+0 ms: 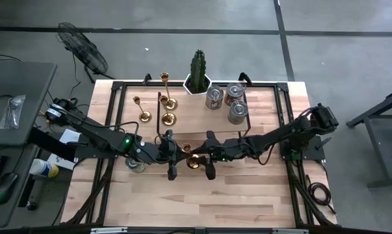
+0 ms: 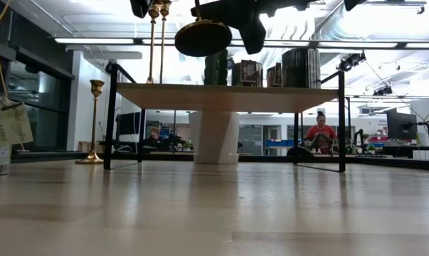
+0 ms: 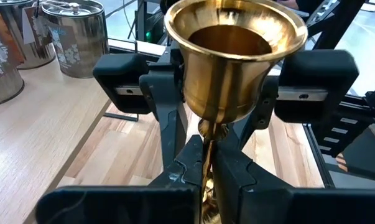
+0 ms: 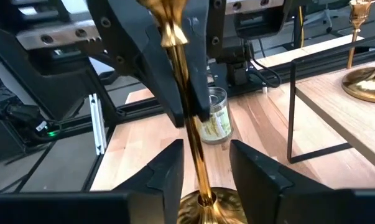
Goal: Pick & Place candle stick holders
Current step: Put the gold candle holder on the shelf
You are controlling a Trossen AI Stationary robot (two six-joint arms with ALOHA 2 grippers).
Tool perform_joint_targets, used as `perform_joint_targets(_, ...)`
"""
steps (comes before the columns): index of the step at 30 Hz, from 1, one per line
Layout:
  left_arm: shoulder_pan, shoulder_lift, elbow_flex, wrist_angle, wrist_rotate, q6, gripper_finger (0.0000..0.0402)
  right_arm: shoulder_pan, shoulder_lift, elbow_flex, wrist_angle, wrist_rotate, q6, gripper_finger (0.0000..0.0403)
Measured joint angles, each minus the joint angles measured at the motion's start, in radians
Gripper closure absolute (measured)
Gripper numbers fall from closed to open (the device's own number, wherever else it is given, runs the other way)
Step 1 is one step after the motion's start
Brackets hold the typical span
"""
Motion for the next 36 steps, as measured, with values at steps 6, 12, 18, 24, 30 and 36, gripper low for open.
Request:
perform_joint_targets(6,0.000,0.000,0.000,-0.001,-0.001,0.000,0.0394,0.000,0.000,0.000,0.013,0.000,0.000,0.0331)
perform_joint_targets(12,0.000,0.000,0.000,0.000,0.000,-0.010,0.0394,-0.002,0.000,0.000,0.015,-0.018,-0.012,0.0389)
perform_joint_targets(18,0.000,0.000,0.000,0.001,0.000,-0.015,0.0391,-0.002,0.000,0.000,0.019,-0.018,-0.010,0.0394)
perform_joint_targets(24,0.000,0.000,0.000,0.000,-0.004,-0.007,0.0337,-0.002,0.000,0.000,0.022,-0.017,0.004,0.0396)
perform_joint_targets(30,0.000,0.000,0.000,-0.001,0.006,-0.007,0.0302,-0.002,0.000,0.000,0.022,-0.007,0.003,0.0397)
perform_joint_targets(36,0.000,-0.026,0.000,-0.042,0.067,-0.008,0.0293,-0.001,-0.001,0.000,0.023,0.027,-0.001,0.0398)
